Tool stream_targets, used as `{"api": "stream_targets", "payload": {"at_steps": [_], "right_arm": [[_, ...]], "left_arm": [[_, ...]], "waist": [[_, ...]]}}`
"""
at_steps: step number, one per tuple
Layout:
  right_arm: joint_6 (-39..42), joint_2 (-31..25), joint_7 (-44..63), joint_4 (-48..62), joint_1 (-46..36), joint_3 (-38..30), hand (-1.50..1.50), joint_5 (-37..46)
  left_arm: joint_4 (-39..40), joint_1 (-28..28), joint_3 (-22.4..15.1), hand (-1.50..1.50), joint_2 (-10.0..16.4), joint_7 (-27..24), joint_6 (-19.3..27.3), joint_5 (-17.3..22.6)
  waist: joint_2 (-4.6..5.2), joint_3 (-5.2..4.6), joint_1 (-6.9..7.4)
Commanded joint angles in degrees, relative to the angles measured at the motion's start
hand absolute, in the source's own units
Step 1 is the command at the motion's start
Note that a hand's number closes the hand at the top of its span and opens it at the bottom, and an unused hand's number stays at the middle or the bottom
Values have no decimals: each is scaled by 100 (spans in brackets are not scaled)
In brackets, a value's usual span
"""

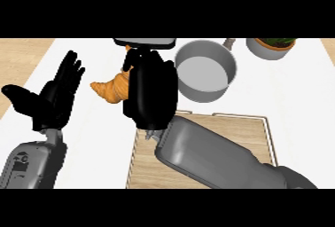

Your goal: Pick the croissant from the tray and place it in the pot

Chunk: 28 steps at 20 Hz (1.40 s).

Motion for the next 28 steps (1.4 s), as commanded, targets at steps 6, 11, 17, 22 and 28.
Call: {"api": "stream_targets", "payload": {"at_steps": [6,11,17,22,28], "right_arm": [[-1251,58,994,1036,-578,-311,150,-424],[-2142,58,392,1602,-489,-468,150,-594],[-1236,59,502,3657,-1082,-380,150,416],[-1855,59,230,4265,-792,-229,150,44],[-2173,59,-609,4555,-470,-721,150,-880]], "left_arm": [[-126,63,115,0,95,87,-50,65],[-174,60,124,0,67,62,46,-14],[0,125,286,0,124,-126,-23,45],[-161,129,140,0,49,-23,-20,-20],[-224,243,-72,0,-237,-111,181,-199]], "waist": [[40,9,-86],[55,15,-142],[64,5,-212],[98,14,-124],[123,20,-94]]}}
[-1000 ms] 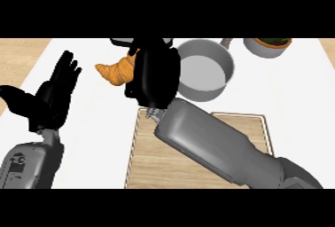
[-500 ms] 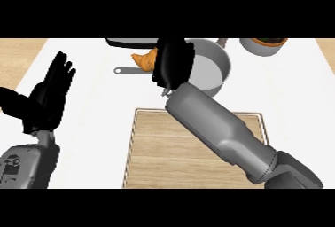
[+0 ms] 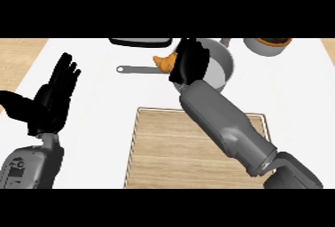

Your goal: Pick the croissant from the tray and place it in the pot

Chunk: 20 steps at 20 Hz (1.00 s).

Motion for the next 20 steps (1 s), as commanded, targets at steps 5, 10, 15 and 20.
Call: {"api": "stream_targets", "payload": {"at_steps": [5,10,15,20], "right_arm": [[-433,26,-1154,101,311,-847,-150,-1560],[-981,26,-2213,-508,468,-1131,-150,-2400],[-1706,26,-3415,-985,827,-1565,-150,-3187],[-1638,26,-4711,-1563,1375,-2031,-150,-4159]], "left_arm": [[4,-271,-13,0,-9,107,-81,70],[185,-284,181,0,149,14,-256,207],[145,-289,-9,0,-71,81,-24,17],[162,-109,294,0,145,-43,-77,75]], "waist": [[94,14,109],[101,18,151],[86,26,39],[-14,18,-185]]}}
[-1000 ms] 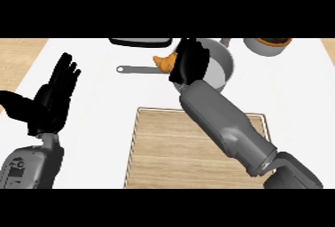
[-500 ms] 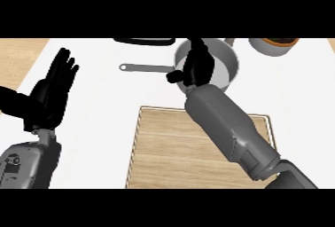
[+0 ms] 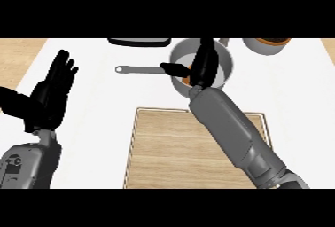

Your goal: Pick the croissant from the tray and place it in the pot

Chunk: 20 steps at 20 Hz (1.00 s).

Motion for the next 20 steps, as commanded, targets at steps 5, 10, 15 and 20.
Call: {"api": "stream_targets", "payload": {"at_steps": [5,10,15,20], "right_arm": [[566,-82,-2183,-405,778,-856,-150,-1348],[1264,-316,-2658,-629,1279,-1095,-150,-1537],[1633,-609,-1897,-1600,1803,-915,-150,-1314],[2058,-755,-2300,-1743,2280,-1158,-150,-1365]], "left_arm": [[-19,253,205,0,81,-32,-3,-5],[-655,490,67,0,-80,337,282,-204],[-618,855,145,0,-69,36,69,-235],[-343,736,492,0,117,0,-273,39]], "waist": [[-106,-11,-299],[-147,-14,-370],[-165,-18,-413],[-154,-18,-412]]}}
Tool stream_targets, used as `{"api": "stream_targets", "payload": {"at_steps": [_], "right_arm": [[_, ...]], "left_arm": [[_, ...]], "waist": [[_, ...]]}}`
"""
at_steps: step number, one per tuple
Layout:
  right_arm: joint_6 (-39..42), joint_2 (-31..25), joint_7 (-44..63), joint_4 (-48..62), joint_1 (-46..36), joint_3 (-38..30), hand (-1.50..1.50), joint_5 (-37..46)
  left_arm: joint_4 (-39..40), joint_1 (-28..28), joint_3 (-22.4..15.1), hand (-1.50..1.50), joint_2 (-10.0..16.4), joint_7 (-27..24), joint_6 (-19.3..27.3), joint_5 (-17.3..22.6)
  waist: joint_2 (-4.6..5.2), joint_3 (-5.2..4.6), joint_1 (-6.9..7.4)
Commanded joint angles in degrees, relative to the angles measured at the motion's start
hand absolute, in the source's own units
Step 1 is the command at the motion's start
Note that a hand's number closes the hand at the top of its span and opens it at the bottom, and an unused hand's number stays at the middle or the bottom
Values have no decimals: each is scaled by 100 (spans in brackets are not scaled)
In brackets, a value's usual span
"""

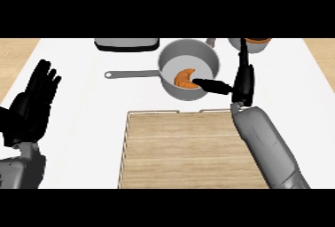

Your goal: Pick the croissant from the tray and place it in the pot

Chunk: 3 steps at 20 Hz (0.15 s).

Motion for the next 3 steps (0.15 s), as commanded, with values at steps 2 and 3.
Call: {"api": "stream_targets", "payload": {"at_steps": [2,3], "right_arm": [[400,-333,582,-868,471,-38,-150,155],[535,-289,168,-629,526,-153,-150,83]], "left_arm": [[184,18,60,0,-78,-207,-53,-74],[521,-272,160,0,-54,-262,-95,5]], "waist": [[-4,-2,-26],[4,-1,-22]]}}
